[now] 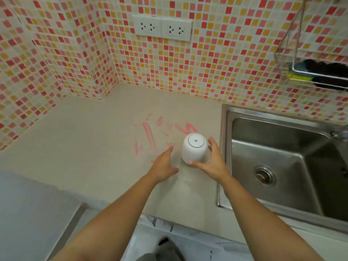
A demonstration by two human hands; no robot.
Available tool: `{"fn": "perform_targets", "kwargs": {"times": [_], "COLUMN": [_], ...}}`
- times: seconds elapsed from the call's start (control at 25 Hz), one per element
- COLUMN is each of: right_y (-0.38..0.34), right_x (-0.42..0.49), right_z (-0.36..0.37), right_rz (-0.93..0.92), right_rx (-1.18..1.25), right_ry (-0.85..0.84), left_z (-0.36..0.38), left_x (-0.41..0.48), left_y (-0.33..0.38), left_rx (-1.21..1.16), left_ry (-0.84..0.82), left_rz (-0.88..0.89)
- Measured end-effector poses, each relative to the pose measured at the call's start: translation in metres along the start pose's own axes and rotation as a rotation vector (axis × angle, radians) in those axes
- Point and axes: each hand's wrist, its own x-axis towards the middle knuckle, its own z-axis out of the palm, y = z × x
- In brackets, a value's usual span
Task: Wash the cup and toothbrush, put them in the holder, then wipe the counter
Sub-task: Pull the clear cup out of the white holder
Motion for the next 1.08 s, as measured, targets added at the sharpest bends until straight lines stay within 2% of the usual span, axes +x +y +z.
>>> {"fn": "perform_targets", "kwargs": {"times": [0.12, 0.28, 0.56, 0.72, 0.96, 1.08], "right_y": [-0.006, -0.002, -0.001, 0.005, 0.011, 0.016], "right_x": [0.012, 0.013, 0.018, 0.022, 0.032, 0.036], "right_z": [0.008, 0.014, 0.016, 0.004, -0.008, -0.007], "right_rz": [-0.029, -0.056, -0.044, -0.012, 0.07, 0.107], "right_rx": [0.041, 0.059, 0.093, 0.174, 0.311, 0.316], "right_ry": [0.042, 0.065, 0.078, 0.068, 0.024, 0.028], "left_z": [0.006, 0.012, 0.017, 0.019, 0.023, 0.029], "left_x": [0.022, 0.037, 0.05, 0.056, 0.061, 0.064], "left_y": [-0.005, -0.004, -0.005, 0.001, 0.01, 0.013], "left_rx": [-0.013, -0.152, -0.223, -0.187, -0.171, -0.203], "left_ry": [-0.086, -0.129, -0.107, -0.105, -0.158, -0.124], "left_rz": [0.054, 0.139, 0.127, 0.185, 0.17, 0.178]}}
